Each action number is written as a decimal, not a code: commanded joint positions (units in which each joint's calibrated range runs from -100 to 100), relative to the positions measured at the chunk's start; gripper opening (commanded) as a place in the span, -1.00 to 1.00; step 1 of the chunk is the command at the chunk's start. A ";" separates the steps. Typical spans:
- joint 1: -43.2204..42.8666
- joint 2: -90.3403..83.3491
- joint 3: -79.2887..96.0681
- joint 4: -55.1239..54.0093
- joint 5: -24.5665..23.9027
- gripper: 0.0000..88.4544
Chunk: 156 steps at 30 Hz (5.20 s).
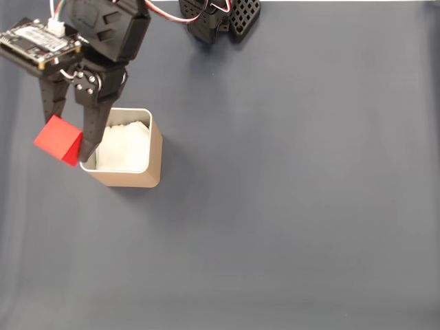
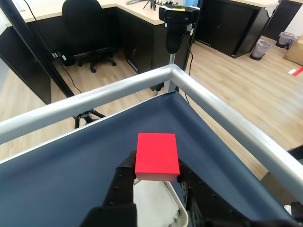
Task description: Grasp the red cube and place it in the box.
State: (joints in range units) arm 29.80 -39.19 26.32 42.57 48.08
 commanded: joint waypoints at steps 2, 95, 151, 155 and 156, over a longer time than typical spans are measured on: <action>0.55 -6.29 3.12 0.15 0.29 -0.83; -0.66 -23.34 33.48 -9.70 0.63 -0.43; -8.54 -12.09 11.97 9.92 -0.49 -1.00; -13.01 -13.82 10.14 17.47 -0.34 -1.00; -14.36 -14.51 9.96 19.52 -0.34 -1.00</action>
State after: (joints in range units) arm 18.30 -51.23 39.89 57.51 47.59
